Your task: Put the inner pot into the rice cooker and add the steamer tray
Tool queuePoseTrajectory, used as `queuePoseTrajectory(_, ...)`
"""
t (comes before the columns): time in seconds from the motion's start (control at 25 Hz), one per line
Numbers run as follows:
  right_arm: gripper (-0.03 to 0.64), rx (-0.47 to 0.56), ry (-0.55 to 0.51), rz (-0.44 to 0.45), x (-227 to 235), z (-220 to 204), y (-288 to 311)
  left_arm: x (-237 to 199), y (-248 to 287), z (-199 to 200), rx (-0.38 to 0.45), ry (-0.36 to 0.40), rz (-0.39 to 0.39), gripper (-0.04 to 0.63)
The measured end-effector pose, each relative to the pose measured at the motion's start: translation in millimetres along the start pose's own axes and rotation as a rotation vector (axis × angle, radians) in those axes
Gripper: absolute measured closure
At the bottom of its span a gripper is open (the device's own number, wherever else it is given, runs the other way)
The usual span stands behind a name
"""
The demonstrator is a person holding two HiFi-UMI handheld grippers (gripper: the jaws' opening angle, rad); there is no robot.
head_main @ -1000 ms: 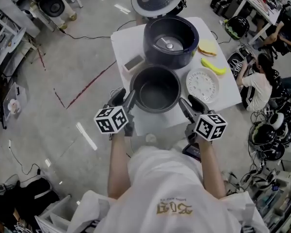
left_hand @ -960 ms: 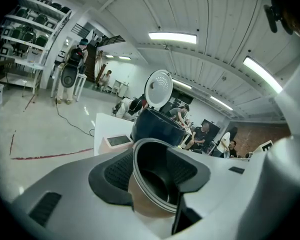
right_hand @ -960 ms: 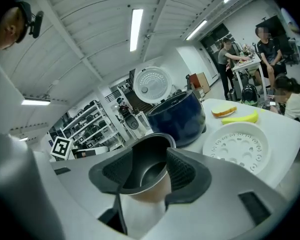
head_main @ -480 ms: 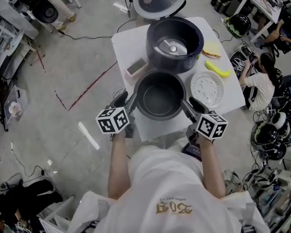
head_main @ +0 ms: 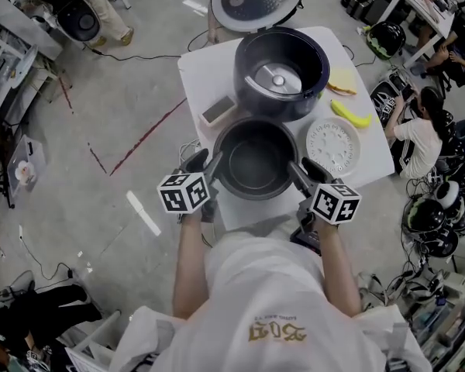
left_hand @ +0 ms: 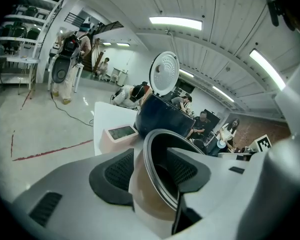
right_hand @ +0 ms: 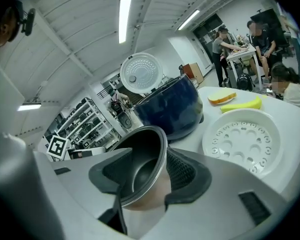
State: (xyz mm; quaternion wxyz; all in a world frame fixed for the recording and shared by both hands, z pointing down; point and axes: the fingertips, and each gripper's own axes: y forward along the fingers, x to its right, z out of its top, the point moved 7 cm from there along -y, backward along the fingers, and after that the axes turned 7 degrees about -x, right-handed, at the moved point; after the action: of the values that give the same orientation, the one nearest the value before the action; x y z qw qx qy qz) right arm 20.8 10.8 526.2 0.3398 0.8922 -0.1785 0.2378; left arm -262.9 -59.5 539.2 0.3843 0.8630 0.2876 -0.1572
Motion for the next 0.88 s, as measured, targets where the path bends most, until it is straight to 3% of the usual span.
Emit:
queuePoseTrajectory(0.32,0.411,-0.049,0.061,0.019,14.4,-7.8,9.9,-1.7,10.6,-9.7,-0.032,-0.029,0.003,0.391)
queuePoseTrajectory(0.6,0.468,-0.041,0.119,0.053,21.2,-10.7,14.3,-4.9,12.2,-13.3,-0.032,-0.044,0.010,0.428)
queuePoseTrajectory(0.8,0.493,-0.042,0.136,0.061,21.7,-12.6,13.7,-2.7,12.4,-14.9,-0.028,-0.083,-0.031,0.468)
queuePoseTrajectory(0.88,0.543,-0.041,0.144,0.061,24.1,-13.1,14.1,-1.1,13.7,-15.4,-0.025,-0.102,-0.046,0.500)
